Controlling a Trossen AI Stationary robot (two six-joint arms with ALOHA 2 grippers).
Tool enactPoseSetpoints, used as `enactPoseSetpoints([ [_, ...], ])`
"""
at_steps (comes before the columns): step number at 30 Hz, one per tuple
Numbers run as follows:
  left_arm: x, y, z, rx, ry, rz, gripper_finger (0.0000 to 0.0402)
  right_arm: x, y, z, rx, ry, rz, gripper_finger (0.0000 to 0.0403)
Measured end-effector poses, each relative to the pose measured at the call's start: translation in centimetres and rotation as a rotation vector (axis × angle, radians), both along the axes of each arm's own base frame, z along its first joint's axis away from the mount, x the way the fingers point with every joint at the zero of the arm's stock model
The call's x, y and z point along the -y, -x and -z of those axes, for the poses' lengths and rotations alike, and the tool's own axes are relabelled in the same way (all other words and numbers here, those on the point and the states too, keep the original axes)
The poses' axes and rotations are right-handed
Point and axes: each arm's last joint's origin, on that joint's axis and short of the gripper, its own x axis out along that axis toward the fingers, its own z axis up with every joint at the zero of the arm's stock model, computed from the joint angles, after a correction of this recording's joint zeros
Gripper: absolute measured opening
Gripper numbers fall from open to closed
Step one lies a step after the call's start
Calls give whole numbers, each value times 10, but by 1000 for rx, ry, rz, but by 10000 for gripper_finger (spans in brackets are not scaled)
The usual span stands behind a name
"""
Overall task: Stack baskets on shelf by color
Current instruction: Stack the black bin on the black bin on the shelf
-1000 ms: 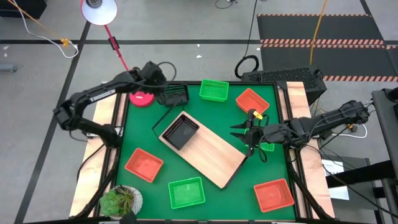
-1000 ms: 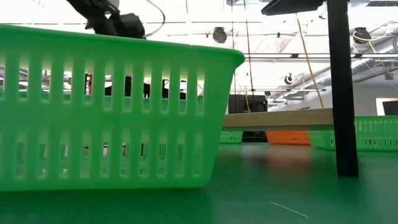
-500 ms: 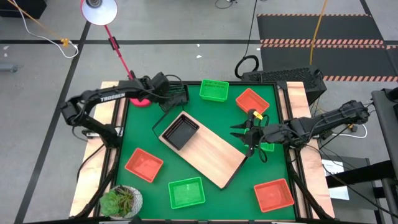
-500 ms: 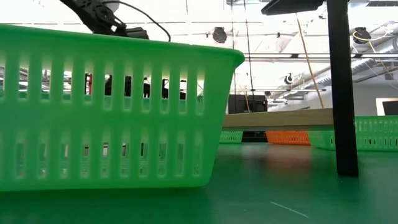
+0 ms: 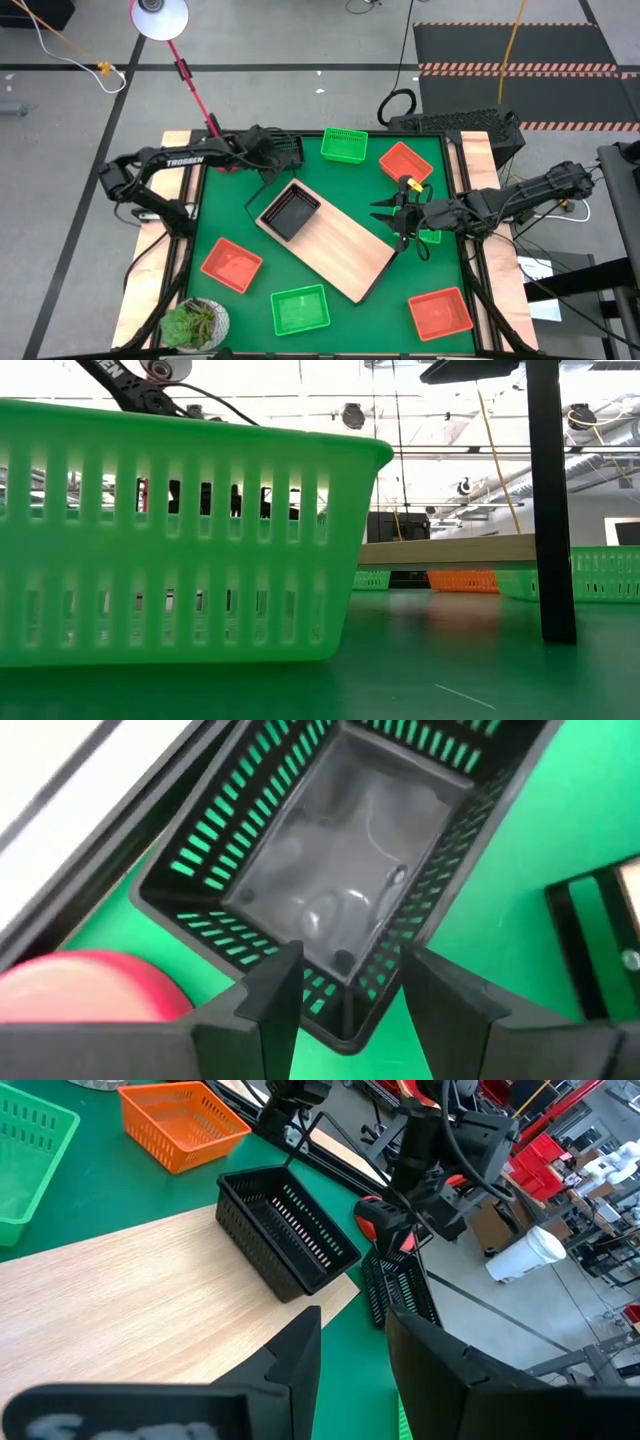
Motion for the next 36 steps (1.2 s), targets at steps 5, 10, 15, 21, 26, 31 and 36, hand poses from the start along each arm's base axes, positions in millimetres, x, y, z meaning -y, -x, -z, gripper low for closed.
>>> enactPoseSetpoints([
  [5, 1, -1, 2, -50, -49, 46, 170, 0, 0, 0, 0, 1, 0, 109],
  [10, 0, -4, 11, -95, -41, 84, 170, 0, 0, 0, 0, 1, 0, 109],
  [15, -3, -8, 23, -128, -31, 103, 170, 0, 0, 0, 0, 2, -1, 109],
  [21, -3, -7, 18, -122, -68, 92, 170, 0, 0, 0, -1, 3, -1, 109],
  [26, 2, -3, -1, -82, -117, 113, 170, 0, 0, 0, 0, 2, -1, 109],
  [31, 10, -3, -10, -77, -133, 190, 170, 0, -1, 6, -1, 7, -1, 109],
  [36, 9, -6, 2, -126, -102, 225, 170, 6, -2, 11, -10, 12, 23, 109],
])
